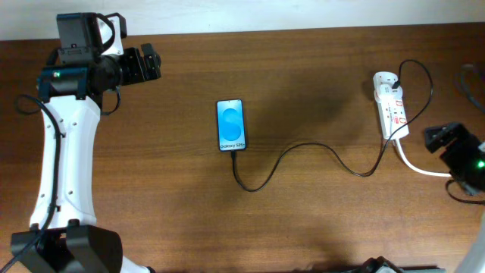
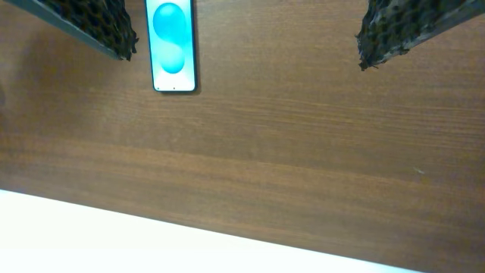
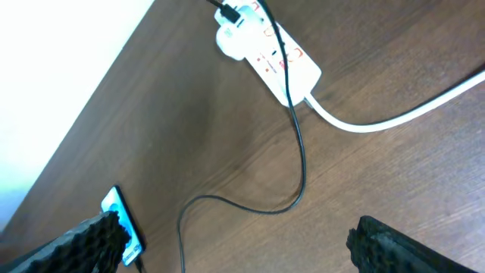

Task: Plug charger to phone and switch on socket
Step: 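Move the right gripper over to the white power strip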

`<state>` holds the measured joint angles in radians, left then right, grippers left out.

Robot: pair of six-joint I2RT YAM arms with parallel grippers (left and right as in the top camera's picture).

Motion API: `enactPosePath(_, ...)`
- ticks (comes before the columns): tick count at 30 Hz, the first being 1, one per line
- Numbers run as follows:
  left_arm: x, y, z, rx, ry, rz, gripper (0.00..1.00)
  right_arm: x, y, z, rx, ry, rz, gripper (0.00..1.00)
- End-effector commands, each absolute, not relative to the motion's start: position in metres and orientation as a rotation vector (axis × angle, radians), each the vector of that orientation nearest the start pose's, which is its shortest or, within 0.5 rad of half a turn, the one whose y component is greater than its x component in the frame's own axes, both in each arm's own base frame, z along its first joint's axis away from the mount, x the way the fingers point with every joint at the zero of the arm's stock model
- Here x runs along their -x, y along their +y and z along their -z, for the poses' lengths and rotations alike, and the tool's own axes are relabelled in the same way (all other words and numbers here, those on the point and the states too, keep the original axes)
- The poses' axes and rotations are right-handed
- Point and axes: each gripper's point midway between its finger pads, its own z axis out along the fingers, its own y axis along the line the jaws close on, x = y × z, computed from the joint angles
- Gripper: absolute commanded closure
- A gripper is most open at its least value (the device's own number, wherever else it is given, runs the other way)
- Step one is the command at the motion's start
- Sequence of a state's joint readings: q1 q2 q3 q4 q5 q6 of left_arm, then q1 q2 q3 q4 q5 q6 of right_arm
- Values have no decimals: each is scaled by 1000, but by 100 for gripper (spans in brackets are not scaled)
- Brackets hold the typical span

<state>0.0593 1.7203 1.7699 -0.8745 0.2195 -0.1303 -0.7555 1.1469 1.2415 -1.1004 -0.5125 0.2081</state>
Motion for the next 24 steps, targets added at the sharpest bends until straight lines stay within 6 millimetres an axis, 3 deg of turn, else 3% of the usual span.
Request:
enactPosePath(1, -466, -8, -271, 108, 2382, 280, 1, -266, -139, -266, -917, 2231, -445, 2)
enactPosePath(6, -466, -8, -271, 108, 2382, 280, 1, -292, -165, -283, -934, 2275, -467, 2)
enactPosePath(12, -466, -8, -271, 108, 2382, 280, 1, -313, -217, -296, -1058, 2263, -318, 2)
enactPosePath(16, -466, -8, -271, 108, 2382, 280, 1, -335, -243, -300, -1040, 2214, -270, 2)
enactPosePath(19, -466, -8, -271, 108, 2382, 280, 1, -354, -263, -293, -1018, 2181, -246, 2)
enactPosePath(24, -466, -8, -271, 107, 2383, 280, 1, -384, -292, -254, -1017, 2190, -249, 2)
